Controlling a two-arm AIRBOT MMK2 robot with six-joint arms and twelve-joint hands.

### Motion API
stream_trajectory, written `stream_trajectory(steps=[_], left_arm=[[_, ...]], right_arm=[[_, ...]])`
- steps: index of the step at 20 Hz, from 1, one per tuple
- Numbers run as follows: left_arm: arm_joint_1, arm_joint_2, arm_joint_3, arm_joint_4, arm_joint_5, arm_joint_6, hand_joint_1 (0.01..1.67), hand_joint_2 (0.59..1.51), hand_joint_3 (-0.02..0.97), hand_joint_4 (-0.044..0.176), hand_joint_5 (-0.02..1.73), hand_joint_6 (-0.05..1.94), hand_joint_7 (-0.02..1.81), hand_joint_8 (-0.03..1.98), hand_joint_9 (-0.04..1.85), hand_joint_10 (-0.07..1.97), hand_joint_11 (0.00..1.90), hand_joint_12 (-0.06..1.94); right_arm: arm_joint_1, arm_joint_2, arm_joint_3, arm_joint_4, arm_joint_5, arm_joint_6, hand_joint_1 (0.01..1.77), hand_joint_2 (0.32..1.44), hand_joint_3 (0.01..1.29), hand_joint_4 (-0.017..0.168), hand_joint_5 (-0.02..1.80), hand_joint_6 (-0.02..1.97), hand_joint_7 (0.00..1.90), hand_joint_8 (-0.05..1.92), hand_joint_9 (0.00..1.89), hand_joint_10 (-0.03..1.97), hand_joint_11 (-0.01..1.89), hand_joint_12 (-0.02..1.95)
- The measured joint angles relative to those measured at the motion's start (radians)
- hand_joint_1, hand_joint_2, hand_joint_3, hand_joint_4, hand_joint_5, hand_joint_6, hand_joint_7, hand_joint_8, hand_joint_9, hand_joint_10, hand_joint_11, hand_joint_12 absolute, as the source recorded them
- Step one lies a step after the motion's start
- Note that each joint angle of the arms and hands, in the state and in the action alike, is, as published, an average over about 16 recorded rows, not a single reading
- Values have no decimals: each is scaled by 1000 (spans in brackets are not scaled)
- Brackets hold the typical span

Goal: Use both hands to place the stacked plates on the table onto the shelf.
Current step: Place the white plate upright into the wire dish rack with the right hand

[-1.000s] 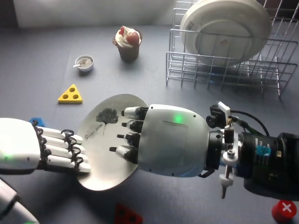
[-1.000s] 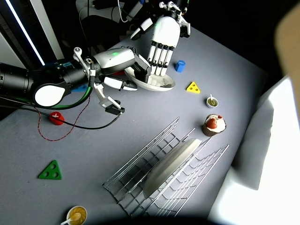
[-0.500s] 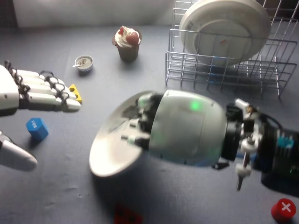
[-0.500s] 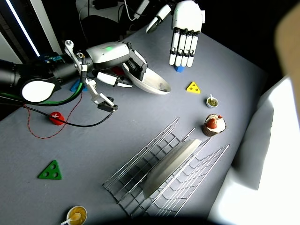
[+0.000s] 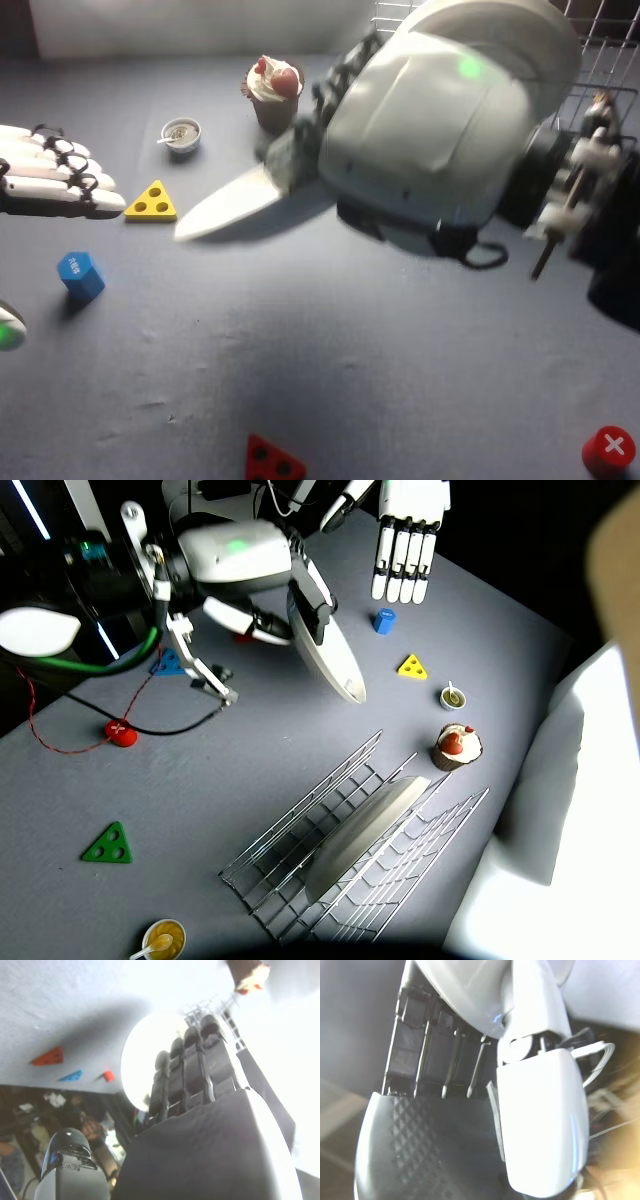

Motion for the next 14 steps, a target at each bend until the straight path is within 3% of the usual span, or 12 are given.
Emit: stream_trajectory(steps=[7,14], left_arm=[[2,27,15,27,-24,0,44,979,-7,0,168,7,194,1,181,9,171,9],[-4,40,27,47,-60,0,46,979,-8,0,177,7,198,1,194,9,173,9]], right_arm=[[173,99,-82,299,-138,32,1415,961,14,-8,974,788,1234,350,1264,487,989,1218],[288,145,-54,624,-284,46,1426,961,13,-9,953,777,1187,475,1251,529,991,1246]])
